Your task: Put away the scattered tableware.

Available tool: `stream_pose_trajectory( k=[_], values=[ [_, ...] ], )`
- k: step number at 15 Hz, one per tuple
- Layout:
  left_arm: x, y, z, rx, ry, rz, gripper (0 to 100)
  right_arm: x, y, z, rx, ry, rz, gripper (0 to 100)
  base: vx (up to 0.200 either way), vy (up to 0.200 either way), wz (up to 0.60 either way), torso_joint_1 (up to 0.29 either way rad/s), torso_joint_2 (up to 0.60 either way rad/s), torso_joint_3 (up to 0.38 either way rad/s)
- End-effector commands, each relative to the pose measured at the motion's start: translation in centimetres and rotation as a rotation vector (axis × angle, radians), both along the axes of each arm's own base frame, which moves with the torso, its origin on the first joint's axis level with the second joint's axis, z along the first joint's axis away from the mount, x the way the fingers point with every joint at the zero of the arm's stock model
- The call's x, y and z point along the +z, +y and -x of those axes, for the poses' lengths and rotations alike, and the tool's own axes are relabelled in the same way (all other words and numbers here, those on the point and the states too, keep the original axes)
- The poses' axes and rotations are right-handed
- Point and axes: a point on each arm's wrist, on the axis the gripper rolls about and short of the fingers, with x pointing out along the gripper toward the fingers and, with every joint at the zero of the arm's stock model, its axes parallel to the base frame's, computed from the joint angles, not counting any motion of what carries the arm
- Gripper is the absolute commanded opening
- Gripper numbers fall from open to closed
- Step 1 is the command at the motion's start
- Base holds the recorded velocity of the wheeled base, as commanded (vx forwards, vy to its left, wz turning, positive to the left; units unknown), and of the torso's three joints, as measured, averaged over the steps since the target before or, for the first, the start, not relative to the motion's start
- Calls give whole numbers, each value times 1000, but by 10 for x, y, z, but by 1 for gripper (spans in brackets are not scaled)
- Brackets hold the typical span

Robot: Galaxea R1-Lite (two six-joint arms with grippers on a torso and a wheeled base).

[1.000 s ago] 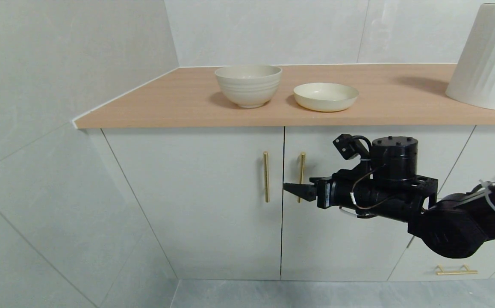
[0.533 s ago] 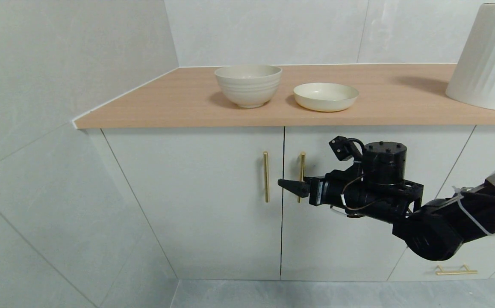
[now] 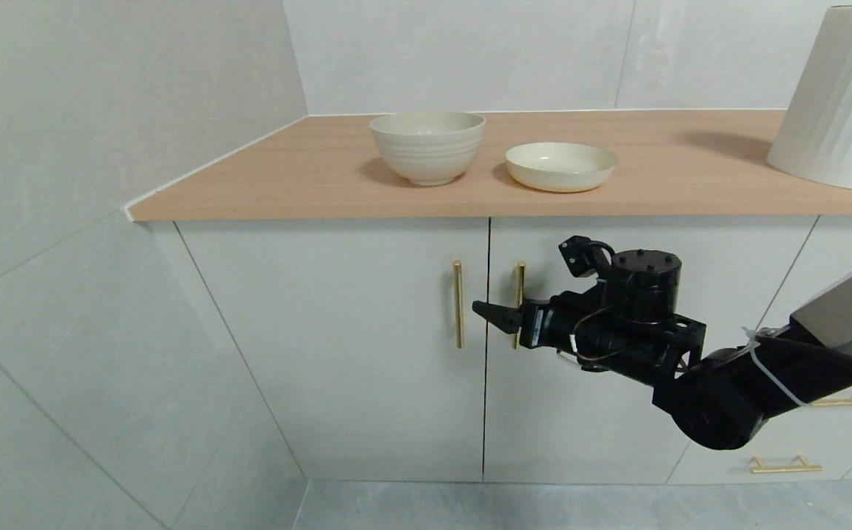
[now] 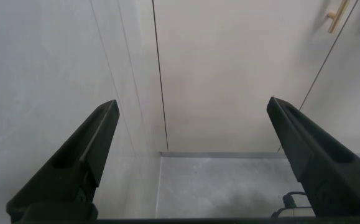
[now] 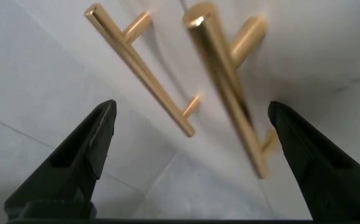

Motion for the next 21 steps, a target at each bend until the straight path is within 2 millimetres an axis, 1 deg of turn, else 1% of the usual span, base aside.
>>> stream_pose_trajectory(
  k=[1, 3, 5, 6, 8, 11, 14, 17, 19, 21],
  values=[
    [0, 0, 0, 0, 0, 0, 100, -2, 6, 2, 14, 16, -26, 100, 0, 0, 0, 0, 0, 0],
    [0, 0, 0, 0, 0, 0, 100, -2, 10, 4, 28, 28, -60, 100, 0, 0, 0, 0, 0, 0],
    [0, 0, 0, 0, 0, 0, 100, -3, 10, 6, 30, 36, -59, 100, 0, 0, 0, 0, 0, 0],
    [0, 0, 0, 1, 0, 0, 100, -2, 13, 9, 48, 41, -59, 100, 0, 0, 0, 0, 0, 0],
    [0, 0, 0, 0, 0, 0, 100, -1, 11, 14, 71, 64, -76, 100, 0, 0, 0, 0, 0, 0],
    [0, 0, 0, 0, 0, 0, 100, 5, 1, 32, 206, 100, -86, 100, 0, 0, 0, 0, 0, 0],
    [0, 0, 0, 0, 0, 0, 100, 12, -10, 51, 258, 111, -86, 100, 0, 0, 0, 0, 0, 0],
    [0, 0, 0, 0, 0, 0, 100, 18, -25, 75, 323, 126, -86, 100, 0, 0, 0, 0, 0, 0],
    [0, 0, 0, 0, 0, 0, 100, 20, -31, 85, 341, 132, -85, 100, 0, 0, 0, 0, 0, 0],
    [0, 0, 0, -2, 0, 0, 100, 14, -36, 92, 351, 160, -73, 100, 0, 0, 0, 0, 0, 0]
  ],
)
